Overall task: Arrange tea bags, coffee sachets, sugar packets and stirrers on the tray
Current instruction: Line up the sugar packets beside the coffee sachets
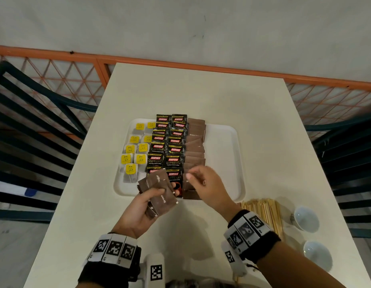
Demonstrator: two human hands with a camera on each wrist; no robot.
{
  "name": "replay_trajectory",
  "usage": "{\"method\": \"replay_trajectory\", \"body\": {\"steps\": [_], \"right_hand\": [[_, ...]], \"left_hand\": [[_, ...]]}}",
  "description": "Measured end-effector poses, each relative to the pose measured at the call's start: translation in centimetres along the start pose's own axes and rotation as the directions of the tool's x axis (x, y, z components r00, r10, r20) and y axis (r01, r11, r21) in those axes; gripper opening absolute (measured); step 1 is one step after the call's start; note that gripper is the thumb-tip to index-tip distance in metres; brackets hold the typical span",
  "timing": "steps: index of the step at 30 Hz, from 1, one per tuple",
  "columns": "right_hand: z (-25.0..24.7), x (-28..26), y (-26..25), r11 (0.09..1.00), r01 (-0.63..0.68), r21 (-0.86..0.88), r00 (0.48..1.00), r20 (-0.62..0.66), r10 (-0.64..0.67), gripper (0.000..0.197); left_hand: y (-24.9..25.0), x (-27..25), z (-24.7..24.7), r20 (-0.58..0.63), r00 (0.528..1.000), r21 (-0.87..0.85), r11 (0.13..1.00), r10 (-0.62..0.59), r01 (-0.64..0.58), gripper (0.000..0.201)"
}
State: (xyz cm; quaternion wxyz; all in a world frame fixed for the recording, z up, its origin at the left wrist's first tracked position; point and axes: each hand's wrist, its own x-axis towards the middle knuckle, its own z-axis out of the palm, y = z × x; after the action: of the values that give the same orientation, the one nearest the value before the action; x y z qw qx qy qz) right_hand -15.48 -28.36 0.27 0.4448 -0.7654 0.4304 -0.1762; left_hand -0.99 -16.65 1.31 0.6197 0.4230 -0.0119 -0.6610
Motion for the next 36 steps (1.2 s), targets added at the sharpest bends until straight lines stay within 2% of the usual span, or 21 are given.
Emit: {"method": "replay_trajectory", "body": {"steps": [2, 3, 5, 6, 9, 12, 14, 16, 18, 20, 25, 27, 30, 33, 36], "right_hand": [[0.3, -0.5, -1.7, 0.986, -0.022, 0.164, 0.988, 0.156, -0.004, 0.015], [0.5, -0.7, -2.3, 0.975, -0.054, 0.216, 0.976, 0.217, 0.006, 0.017], [0.7, -0.8, -2.8, 0.961, -0.096, 0.258, 0.962, 0.272, 0.023, 0.025], [0.7, -0.7, -2.7, 0.956, -0.106, 0.273, 0.962, 0.27, 0.029, 0.025], [0.3, -0.6, -2.7, 0.944, -0.105, 0.314, 0.968, 0.251, 0.024, 0.015], [-0.1, -0.6, -2.6, 0.943, -0.12, 0.31, 0.959, 0.281, 0.03, 0.013], [-0.4, -0.6, -2.5, 0.948, -0.121, 0.295, 0.945, 0.327, 0.019, 0.028], [-0.8, -0.6, -2.3, 0.967, -0.069, 0.245, 0.923, 0.384, -0.031, 0.049], [-0.9, -0.7, -2.1, 0.993, 0.019, 0.118, 0.913, 0.403, -0.065, 0.051], [-0.7, -0.8, -1.9, 0.997, 0.076, 0.001, 0.934, 0.349, -0.071, 0.038], [-0.8, -1.0, -1.3, 0.995, 0.095, -0.04, 0.975, 0.207, -0.085, 0.002], [-1.2, -0.9, -0.5, 0.999, -0.004, 0.037, 0.982, 0.188, -0.003, 0.01], [-2.0, -0.3, 0.8, 0.956, -0.19, 0.223, 0.98, 0.102, 0.171, 0.015], [-2.5, 0.4, 1.6, 0.893, -0.321, 0.315, 0.938, -0.02, 0.345, 0.005], [-2.3, 1.1, 1.9, 0.834, -0.395, 0.385, 0.89, -0.063, 0.451, 0.003]], "left_hand": [[0.0, 0.1, 0.4, -0.027, 1.0, 0.066, 0.998, 0.012, -0.011, 0.033], [-0.1, 0.3, 0.5, -0.025, 1.0, 0.086, 0.996, 0.018, -0.016, 0.041], [-0.2, 0.4, 0.7, -0.026, 1.0, 0.105, 0.994, 0.01, -0.007, 0.062], [-0.2, 0.4, 0.7, -0.029, 1.0, 0.103, 0.995, 0.009, -0.006, 0.064], [-0.2, 0.5, 0.4, -0.083, 0.996, 0.058, 0.998, 0.016, -0.011, 0.037], [-0.1, 0.7, 0.3, -0.104, 0.994, 0.063, 0.998, 0.023, -0.017, 0.027], [-0.1, 0.8, 0.3, -0.122, 0.992, 0.092, 0.995, 0.033, -0.022, 0.027], [-0.2, 0.9, 0.3, -0.11, 0.993, 0.126, 0.991, 0.05, -0.036, 0.031], [-0.3, 1.0, 0.4, -0.101, 0.992, 0.16, 0.986, 0.074, -0.057, 0.025], [-0.4, 1.2, 0.5, -0.118, 0.988, 0.187, 0.98, 0.095, -0.072, 0.021], [-0.5, 1.5, 0.7, -0.146, 0.984, 0.207, 0.975, 0.105, -0.074, 0.02], [-0.3, 1.5, 0.5, -0.16, 0.98, 0.196, 0.977, 0.118, -0.085, 0.019], [0.1, 1.3, 0.2, -0.187, 0.974, 0.128, 0.987, 0.124, -0.101, 0.018], [0.4, 0.9, -0.1, -0.191, 0.975, 0.108, 0.989, 0.117, -0.097, 0.015], [0.5, 0.7, 0.0, -0.167, 0.981, 0.098, 0.992, 0.099, -0.083, 0.018]]}}
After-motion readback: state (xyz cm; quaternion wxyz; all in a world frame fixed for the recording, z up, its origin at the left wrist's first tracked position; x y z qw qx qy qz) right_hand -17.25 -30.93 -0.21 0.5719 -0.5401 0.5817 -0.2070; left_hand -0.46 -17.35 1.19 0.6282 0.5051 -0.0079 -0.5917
